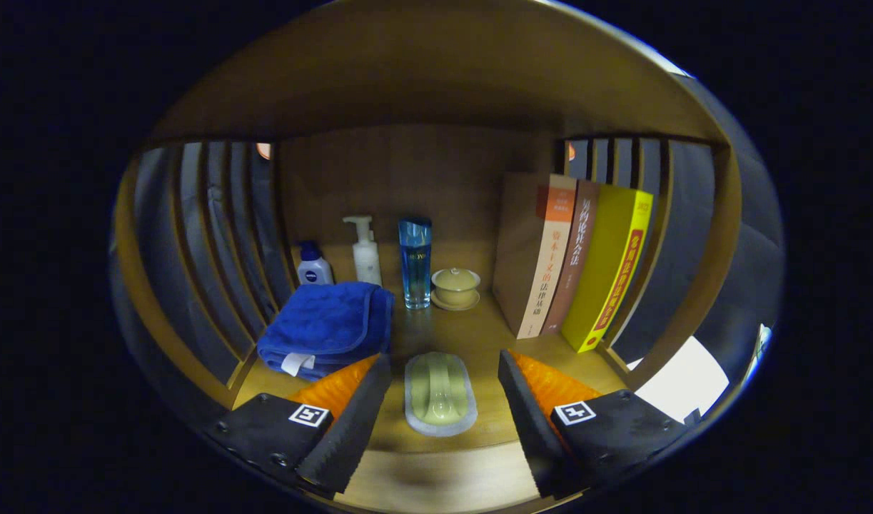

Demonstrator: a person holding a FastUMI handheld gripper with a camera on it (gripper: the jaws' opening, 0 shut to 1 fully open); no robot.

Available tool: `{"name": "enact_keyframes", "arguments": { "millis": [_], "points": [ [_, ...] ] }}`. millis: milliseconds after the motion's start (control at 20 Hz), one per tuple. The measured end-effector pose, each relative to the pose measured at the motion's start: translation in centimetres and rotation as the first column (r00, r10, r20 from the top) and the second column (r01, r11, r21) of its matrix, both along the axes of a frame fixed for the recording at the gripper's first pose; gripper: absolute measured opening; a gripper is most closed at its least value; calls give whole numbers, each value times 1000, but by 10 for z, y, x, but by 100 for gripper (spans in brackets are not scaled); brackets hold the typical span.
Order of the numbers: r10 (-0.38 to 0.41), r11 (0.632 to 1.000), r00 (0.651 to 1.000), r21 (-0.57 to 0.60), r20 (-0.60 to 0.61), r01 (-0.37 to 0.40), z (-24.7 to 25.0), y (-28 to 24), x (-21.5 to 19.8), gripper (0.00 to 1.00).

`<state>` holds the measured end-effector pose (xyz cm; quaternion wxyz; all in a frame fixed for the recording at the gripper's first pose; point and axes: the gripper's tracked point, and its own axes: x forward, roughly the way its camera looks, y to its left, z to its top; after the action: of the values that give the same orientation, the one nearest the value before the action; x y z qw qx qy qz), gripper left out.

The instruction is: Pull open the drawer, take out the items inside it, and place them on the countertop above the cabinet.

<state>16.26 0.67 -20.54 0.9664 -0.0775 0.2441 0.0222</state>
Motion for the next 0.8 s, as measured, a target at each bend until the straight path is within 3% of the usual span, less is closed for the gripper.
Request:
{"name": "enact_keyframes", "arguments": {
  "millis": [250, 800],
  "points": [
    [57, 998, 992, -42, 112, -53, 39, 11, -60, 99],
    [94, 995, 987, 18, 132, -97, 27, 7, -203, 99]
  ]
}}
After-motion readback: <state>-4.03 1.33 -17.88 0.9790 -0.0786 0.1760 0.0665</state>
